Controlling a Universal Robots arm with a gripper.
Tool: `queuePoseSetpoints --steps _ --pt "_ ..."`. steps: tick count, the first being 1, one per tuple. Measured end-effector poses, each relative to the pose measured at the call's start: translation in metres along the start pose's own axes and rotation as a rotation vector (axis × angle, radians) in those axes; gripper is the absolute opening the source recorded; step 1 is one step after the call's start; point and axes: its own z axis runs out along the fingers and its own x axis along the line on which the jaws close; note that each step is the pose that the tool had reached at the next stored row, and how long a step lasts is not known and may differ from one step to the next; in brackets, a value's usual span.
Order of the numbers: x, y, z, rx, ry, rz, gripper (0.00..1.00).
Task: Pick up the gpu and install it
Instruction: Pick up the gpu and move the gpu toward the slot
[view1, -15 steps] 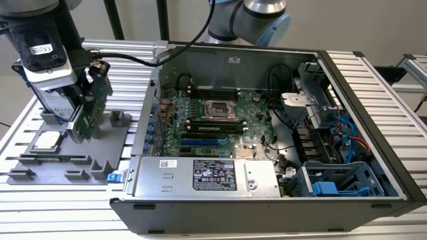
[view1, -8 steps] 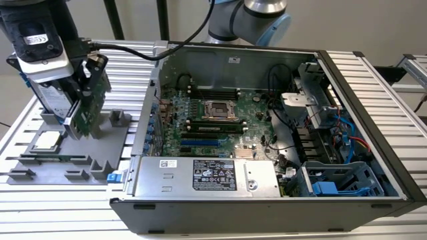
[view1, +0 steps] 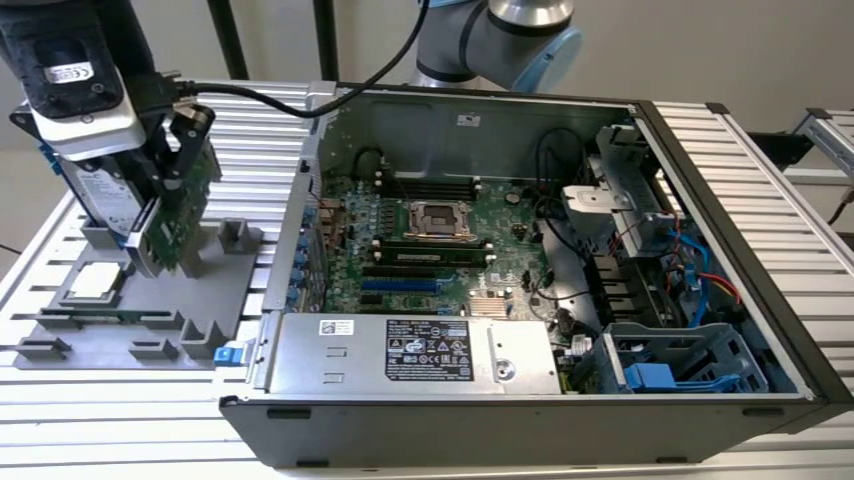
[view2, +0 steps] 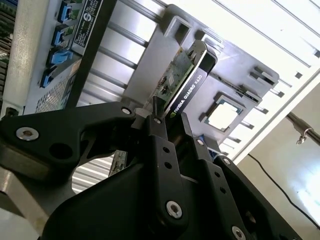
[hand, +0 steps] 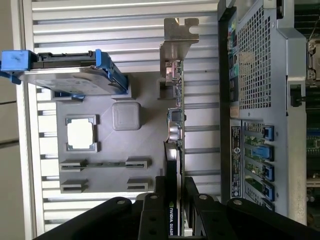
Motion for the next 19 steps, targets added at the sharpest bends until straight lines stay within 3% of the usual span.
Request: queuePoseSetpoints --steps 11,19 --pt "0.0000 0.0000 -0.0018 0.0002 0.0001 0.000 0.00" --pt "0.0001 0.0005 -0.0149 0.0001 0.0000 0.001 0.00"
